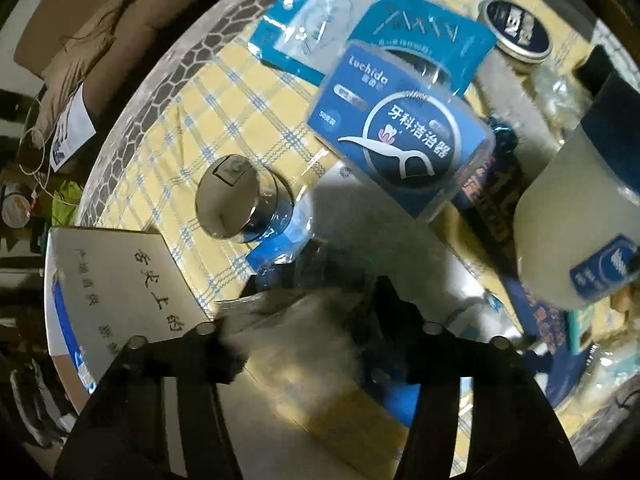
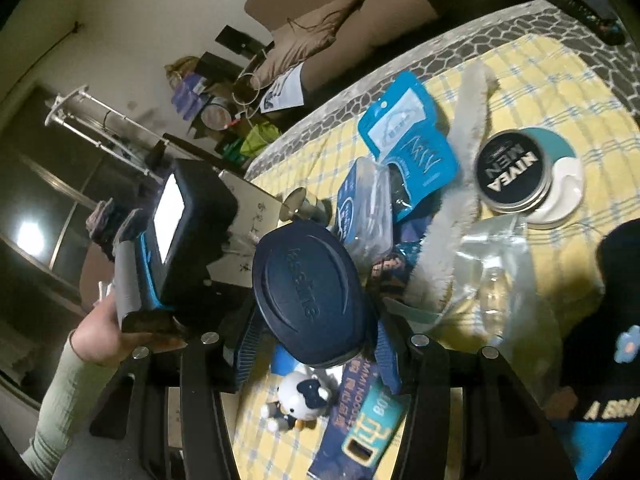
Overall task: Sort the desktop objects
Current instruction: 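Grasp the dark blue jar with the right gripper while the left grasps a clear plastic bag, then carry both items to the box and release the jar from the right gripper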
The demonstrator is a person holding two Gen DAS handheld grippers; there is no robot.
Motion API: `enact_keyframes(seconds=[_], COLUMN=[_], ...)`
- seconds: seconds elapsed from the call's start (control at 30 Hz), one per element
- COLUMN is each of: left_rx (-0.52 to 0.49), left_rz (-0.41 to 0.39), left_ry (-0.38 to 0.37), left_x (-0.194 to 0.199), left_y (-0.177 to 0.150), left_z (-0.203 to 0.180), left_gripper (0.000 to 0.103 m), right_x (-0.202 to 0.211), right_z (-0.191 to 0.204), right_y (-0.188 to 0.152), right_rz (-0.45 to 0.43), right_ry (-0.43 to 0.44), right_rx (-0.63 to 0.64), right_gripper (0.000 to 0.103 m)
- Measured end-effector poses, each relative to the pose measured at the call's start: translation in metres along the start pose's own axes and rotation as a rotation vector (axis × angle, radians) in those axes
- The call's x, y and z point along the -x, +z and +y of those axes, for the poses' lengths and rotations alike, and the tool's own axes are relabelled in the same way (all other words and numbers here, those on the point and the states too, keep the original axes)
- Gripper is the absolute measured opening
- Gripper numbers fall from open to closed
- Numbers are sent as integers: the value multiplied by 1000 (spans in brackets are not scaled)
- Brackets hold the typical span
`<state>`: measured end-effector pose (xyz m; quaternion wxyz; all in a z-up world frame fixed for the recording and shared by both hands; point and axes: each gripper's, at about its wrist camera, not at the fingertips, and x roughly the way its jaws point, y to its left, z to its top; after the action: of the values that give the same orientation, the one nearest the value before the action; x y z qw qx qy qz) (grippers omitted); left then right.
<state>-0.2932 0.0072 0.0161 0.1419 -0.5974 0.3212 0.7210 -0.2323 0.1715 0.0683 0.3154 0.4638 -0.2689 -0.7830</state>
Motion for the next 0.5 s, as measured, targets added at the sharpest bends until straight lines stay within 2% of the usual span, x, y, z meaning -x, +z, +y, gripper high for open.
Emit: enact_keyframes(seconds=[0.13, 0.27, 0.37, 0.4, 0.5], left_rx=[51, 114, 146, 161, 197], left_rz=[-51, -155, -204, -212, -198], left_ry=[2, -33, -54, -49, -14], left_x=[32, 93, 138, 152, 172], left_y=[-18, -58, -104, -129, -188], left_z=[18, 44, 63, 72, 91], left_gripper=[48, 48, 48, 48, 48], right_x=[10, 24, 31, 32, 22], right_z=[12, 37, 72, 88, 131], right_y=[-2, -4, -7, -9, -18], right_rz=[-1, 0, 1, 6, 30], right_ry=[-3, 12, 18, 24, 51], right_rx=[11, 24, 63, 81, 115], right_gripper=[52, 52, 52, 52, 52])
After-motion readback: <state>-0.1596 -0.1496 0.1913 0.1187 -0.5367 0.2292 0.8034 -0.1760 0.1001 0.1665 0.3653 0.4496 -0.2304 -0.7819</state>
